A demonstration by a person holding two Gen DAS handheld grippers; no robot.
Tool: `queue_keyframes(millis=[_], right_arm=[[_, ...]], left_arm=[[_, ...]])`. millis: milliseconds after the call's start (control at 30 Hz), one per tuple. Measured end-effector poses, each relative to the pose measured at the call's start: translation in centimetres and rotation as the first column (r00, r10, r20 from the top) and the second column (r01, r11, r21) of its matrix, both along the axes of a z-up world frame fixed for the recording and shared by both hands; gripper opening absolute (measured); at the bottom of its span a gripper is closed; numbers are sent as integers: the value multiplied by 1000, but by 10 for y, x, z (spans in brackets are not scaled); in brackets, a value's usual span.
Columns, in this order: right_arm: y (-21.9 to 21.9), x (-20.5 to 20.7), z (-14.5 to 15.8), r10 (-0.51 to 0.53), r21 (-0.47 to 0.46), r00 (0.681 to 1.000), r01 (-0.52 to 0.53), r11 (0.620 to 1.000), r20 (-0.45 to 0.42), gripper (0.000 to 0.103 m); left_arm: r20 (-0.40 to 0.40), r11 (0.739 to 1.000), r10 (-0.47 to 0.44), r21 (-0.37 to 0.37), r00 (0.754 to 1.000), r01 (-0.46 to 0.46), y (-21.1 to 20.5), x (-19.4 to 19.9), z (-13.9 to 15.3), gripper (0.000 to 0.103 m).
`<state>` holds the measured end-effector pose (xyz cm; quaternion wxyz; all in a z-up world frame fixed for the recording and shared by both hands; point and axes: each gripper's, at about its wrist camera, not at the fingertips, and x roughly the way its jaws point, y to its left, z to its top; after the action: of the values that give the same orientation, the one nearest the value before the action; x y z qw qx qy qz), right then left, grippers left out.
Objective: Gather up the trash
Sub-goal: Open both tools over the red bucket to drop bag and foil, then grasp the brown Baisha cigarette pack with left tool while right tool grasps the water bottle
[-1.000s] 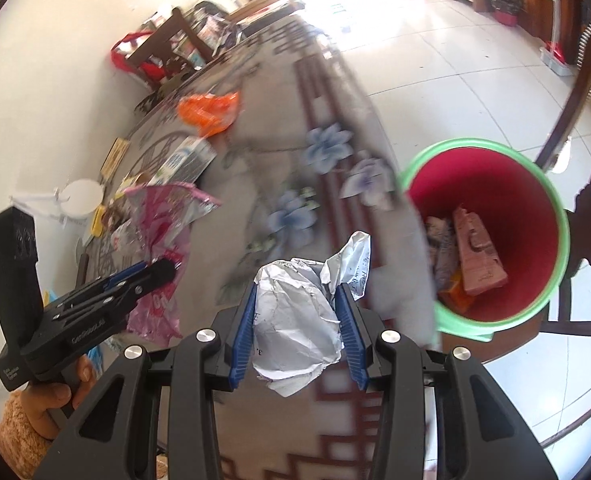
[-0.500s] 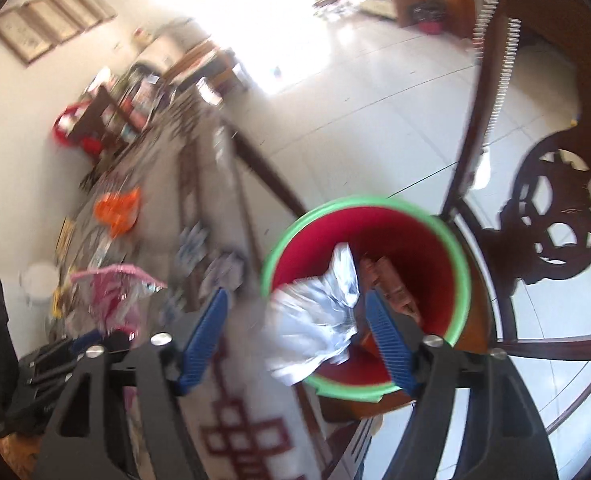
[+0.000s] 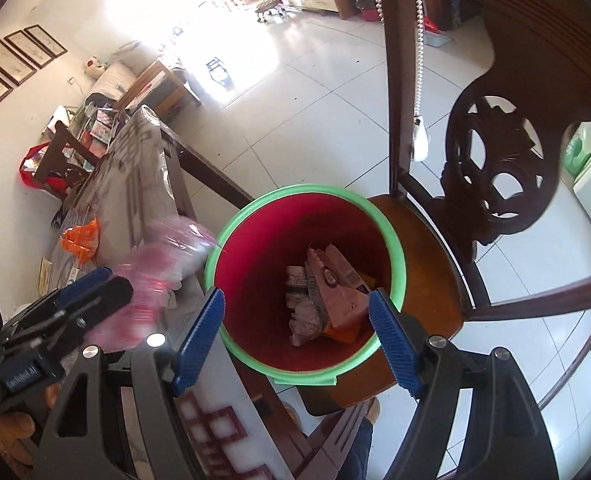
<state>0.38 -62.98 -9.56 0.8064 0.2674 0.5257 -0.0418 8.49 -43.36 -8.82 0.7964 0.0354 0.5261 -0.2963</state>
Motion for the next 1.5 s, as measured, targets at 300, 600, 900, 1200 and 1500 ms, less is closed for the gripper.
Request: queue_keyframes(millis=[300,600,900,1200,1500], right_arm=[[37,-7,24,51,-40,998,-50,998,38,73],[108,-11,34,157,-47,986,-155,987,54,73],[195,-10,41,273,-44,960,-270,962,61,73],[277,-19,37,373,-41,927,-371,928,38,74],[361,-13,44,490,-76,871,-488,870,20,74]], left_arm=[[11,976,215,-40,976,-215,99,-14,18,70],[3,912,410,19,912,-410,223,-58,10,71],[32,814,570,113,821,-569,345,-101,-4,74],[13,692,689,286,725,-663,464,-132,-49,74],[-64,766,608,310,791,-563,482,-127,-86,68]])
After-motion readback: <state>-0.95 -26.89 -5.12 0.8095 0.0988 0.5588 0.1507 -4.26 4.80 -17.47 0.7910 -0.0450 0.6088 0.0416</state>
